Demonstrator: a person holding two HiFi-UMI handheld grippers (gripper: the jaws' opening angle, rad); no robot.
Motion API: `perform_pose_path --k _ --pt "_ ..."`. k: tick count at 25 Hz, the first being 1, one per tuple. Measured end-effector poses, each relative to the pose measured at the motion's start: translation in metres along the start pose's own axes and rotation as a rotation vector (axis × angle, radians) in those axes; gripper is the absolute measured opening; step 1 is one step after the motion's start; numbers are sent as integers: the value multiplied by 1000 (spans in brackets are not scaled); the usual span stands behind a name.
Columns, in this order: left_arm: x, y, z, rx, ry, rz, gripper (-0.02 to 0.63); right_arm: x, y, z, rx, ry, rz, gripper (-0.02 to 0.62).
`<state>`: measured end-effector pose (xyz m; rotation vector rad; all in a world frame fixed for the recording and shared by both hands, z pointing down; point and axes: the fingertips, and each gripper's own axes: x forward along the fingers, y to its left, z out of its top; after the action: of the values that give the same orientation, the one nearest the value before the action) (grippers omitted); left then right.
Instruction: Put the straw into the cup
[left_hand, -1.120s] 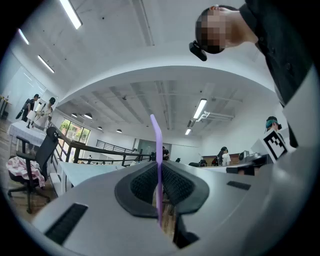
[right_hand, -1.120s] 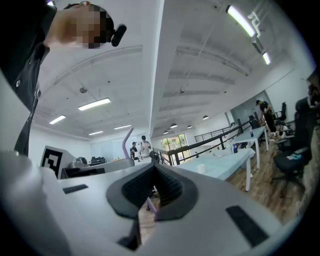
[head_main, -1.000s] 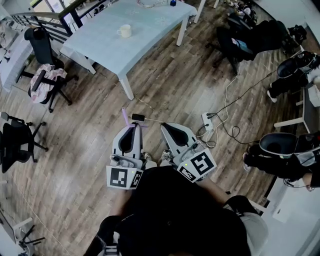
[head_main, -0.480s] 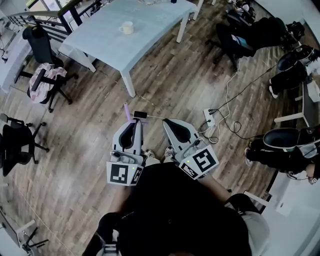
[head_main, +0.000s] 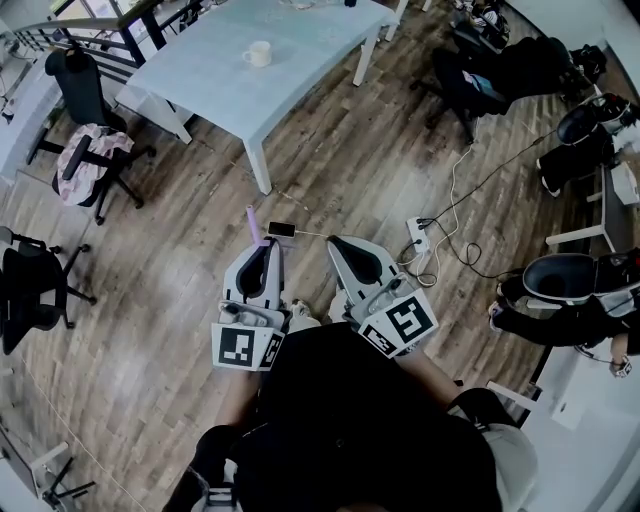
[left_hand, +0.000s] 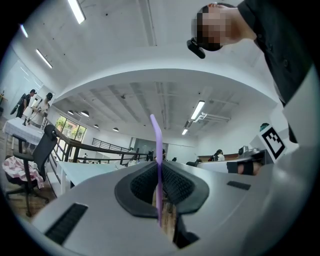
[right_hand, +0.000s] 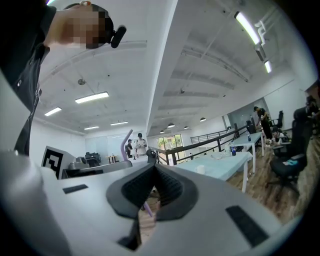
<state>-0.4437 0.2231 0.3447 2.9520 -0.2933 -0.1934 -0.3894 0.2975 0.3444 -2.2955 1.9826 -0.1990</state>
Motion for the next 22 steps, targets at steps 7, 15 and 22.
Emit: perform_pose_path --k 7,15,22 --pt "25 7 -3 -6 15 10 31 11 -27 -1 40 12 -8 8" --pt "84 8 -11 -5 17 66 32 27 -93 8 64 0 6 8" --pt "159 -13 -15 3 -1 84 32 37 -166 22 73 -3 50 8"
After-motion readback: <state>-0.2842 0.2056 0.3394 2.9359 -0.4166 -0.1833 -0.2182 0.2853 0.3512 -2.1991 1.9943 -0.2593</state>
